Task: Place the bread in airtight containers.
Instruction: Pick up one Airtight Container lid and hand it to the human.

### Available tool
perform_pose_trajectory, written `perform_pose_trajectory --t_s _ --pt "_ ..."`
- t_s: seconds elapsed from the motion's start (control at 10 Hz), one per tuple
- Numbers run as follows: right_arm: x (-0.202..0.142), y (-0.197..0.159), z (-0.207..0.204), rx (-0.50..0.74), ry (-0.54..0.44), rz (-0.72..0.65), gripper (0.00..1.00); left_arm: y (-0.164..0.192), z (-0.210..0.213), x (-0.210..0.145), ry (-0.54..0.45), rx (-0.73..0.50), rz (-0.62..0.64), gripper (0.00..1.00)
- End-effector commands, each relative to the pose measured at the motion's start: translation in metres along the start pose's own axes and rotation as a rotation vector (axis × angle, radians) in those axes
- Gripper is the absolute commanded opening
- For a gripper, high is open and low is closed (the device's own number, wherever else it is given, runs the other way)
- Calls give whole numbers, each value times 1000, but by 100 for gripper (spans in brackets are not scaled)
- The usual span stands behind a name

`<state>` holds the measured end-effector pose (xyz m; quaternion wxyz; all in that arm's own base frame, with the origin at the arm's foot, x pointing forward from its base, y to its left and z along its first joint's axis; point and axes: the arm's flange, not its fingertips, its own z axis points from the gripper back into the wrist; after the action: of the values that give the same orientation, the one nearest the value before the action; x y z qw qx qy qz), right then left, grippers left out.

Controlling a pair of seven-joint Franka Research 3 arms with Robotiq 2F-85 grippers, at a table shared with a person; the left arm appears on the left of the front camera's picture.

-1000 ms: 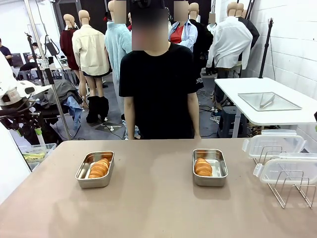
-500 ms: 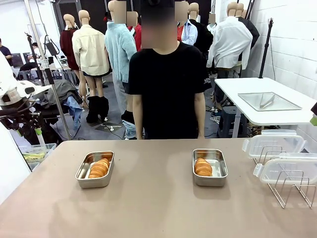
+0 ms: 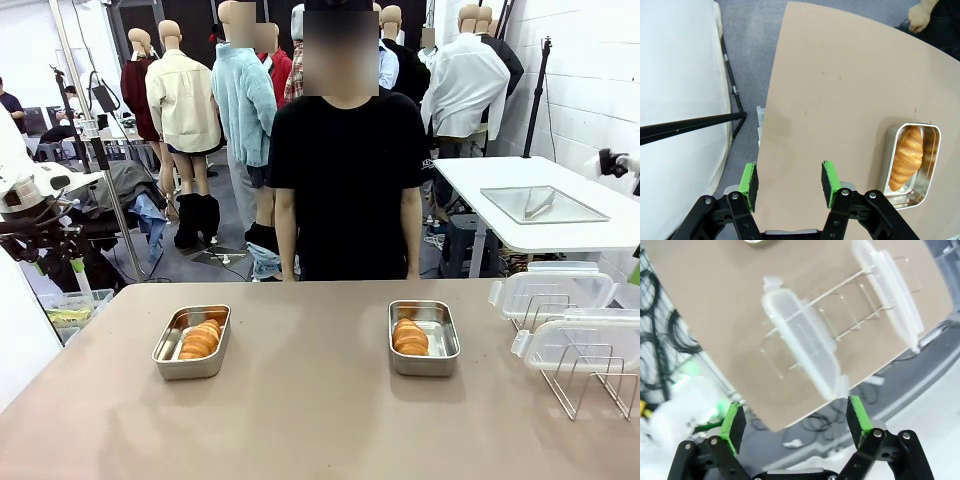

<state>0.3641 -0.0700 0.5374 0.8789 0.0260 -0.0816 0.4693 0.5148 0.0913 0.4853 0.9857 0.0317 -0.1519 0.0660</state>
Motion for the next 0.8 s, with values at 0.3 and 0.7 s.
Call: perform_pose_trajectory --t_s 0.3,0.7 --pt "10 11 -30 434 119 550 100 -1 1 0 -3 20 15 67" --pt "25 12 -48 420 194 661 100 -1 1 0 -3 20 15 67"
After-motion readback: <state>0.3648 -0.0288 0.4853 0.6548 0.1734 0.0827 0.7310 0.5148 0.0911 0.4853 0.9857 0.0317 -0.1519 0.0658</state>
